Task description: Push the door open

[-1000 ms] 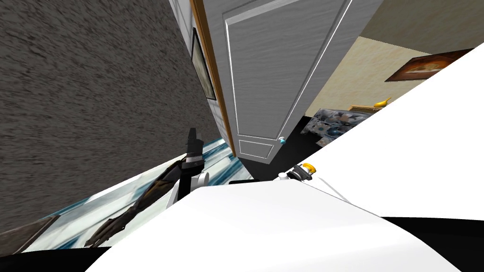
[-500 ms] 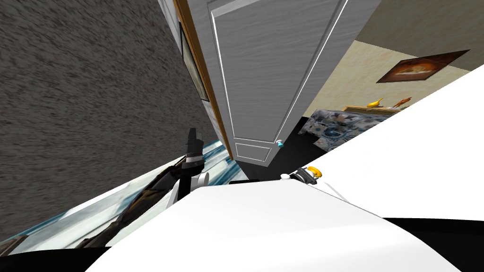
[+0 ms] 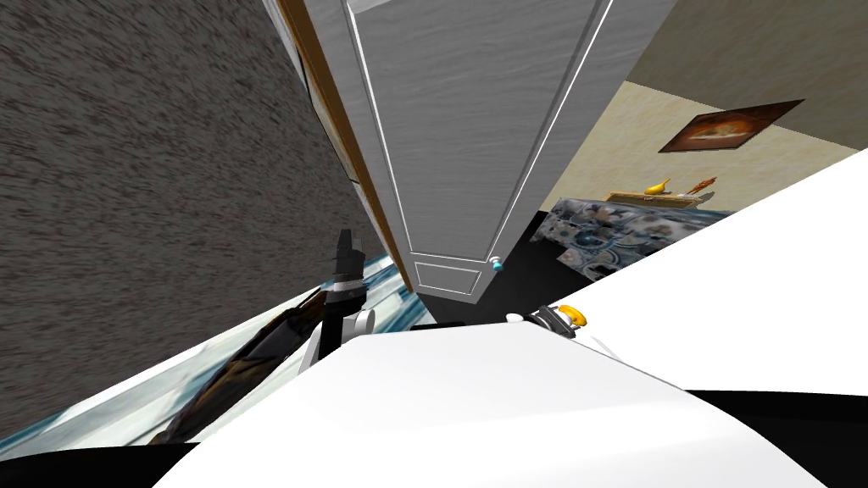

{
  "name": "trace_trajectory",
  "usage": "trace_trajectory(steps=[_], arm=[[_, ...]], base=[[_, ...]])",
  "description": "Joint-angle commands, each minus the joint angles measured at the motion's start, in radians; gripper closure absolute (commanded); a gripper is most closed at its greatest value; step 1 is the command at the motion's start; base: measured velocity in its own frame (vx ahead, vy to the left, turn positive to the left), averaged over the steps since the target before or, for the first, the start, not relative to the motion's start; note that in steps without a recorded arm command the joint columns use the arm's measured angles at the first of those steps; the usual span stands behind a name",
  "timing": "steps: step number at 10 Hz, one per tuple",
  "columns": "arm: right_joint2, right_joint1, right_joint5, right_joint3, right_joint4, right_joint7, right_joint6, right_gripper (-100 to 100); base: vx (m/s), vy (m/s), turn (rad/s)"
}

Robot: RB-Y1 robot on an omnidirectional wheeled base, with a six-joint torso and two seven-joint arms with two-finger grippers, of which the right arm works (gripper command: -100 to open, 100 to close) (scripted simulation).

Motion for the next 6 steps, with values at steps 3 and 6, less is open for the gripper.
trace_trajectory(steps=[3,6], arm=[[-0.011,-0.002,-0.04,-0.048,0.005,0.017,-0.034,100],[-0.013,-0.003,-0.053,-0.063,0.009,0.023,-0.045,100]], base=[[0.053,-0.203,0.064],[0.032,-0.153,0.024]])
